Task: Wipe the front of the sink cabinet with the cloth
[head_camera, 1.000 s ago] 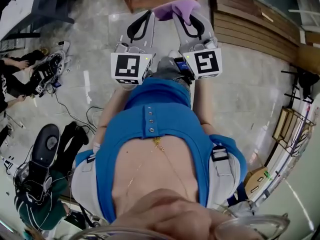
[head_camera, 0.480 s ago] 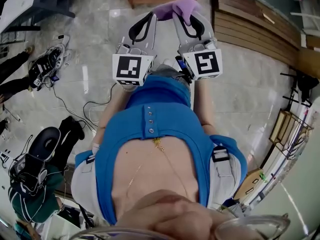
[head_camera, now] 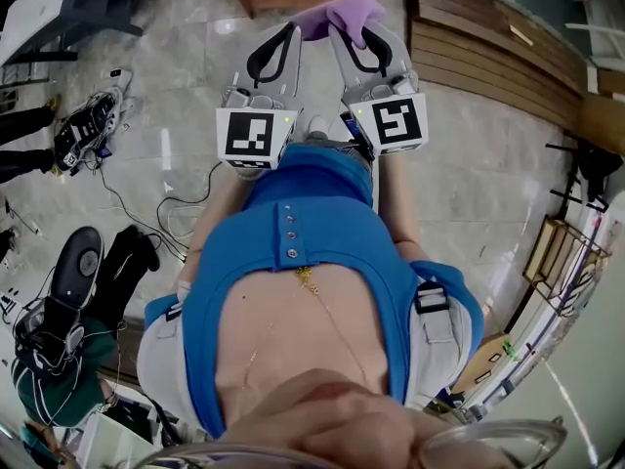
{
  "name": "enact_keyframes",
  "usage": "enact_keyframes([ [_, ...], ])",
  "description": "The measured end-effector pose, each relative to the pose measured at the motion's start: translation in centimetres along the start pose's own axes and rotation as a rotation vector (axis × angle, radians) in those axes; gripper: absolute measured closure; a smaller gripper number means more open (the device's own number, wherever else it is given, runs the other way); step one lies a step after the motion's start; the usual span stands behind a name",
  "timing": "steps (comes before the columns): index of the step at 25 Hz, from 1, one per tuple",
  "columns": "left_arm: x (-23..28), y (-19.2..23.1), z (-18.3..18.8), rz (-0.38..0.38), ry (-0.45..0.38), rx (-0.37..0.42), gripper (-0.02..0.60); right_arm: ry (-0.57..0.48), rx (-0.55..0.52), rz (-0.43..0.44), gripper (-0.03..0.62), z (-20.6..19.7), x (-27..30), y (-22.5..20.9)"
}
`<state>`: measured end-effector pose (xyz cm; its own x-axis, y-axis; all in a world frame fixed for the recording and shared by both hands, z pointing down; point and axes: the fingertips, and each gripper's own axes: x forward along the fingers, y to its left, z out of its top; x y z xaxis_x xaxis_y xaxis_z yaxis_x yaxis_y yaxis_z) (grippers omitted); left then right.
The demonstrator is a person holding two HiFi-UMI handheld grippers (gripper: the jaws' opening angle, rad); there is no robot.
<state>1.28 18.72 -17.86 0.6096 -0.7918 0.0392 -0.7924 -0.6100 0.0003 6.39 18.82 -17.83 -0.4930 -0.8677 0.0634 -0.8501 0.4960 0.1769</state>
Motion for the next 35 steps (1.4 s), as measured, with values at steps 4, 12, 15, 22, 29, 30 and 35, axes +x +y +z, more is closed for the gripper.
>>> enact_keyframes([
  [4, 0.3, -0.9, 0.0, 0.003, 0.003, 0.022, 0.581, -0.002, 0.001, 0.013, 0.531, -0.1, -0.3, -0.1],
  [12, 0.8, -2.5, 0.4, 0.011, -0.002, 0.027, 0.581, -0.011, -0.003, 0.026, 0.531, 0.0, -1.1, -0.4],
  [15, 0.7, -2.4, 0.6, 0.022, -0.007, 0.025, 0.582, -0.02, 0.011, 0.027, 0.531, 0.3, -1.4, -0.5],
  [22, 0.2, -1.6, 0.5, 0.048, -0.012, 0.028, 0.581, -0.014, 0.016, 0.035, 0.533, 0.5, -1.2, 0.4],
  [29, 0.1, -1.4, 0.2, 0.058, -0.007, 0.028, 0.581, 0.008, 0.004, 0.041, 0.533, 0.4, -0.9, 0.8],
  [30, 0.0, -1.4, 0.2, 0.059, -0.006, 0.029, 0.581, 0.008, 0.004, 0.042, 0.533, 0.3, -0.9, 0.8],
  [35, -0.3, -0.9, 0.1, 0.058, -0.005, 0.032, 0.581, -0.006, 0.002, 0.041, 0.533, 0.2, -0.5, 0.9],
])
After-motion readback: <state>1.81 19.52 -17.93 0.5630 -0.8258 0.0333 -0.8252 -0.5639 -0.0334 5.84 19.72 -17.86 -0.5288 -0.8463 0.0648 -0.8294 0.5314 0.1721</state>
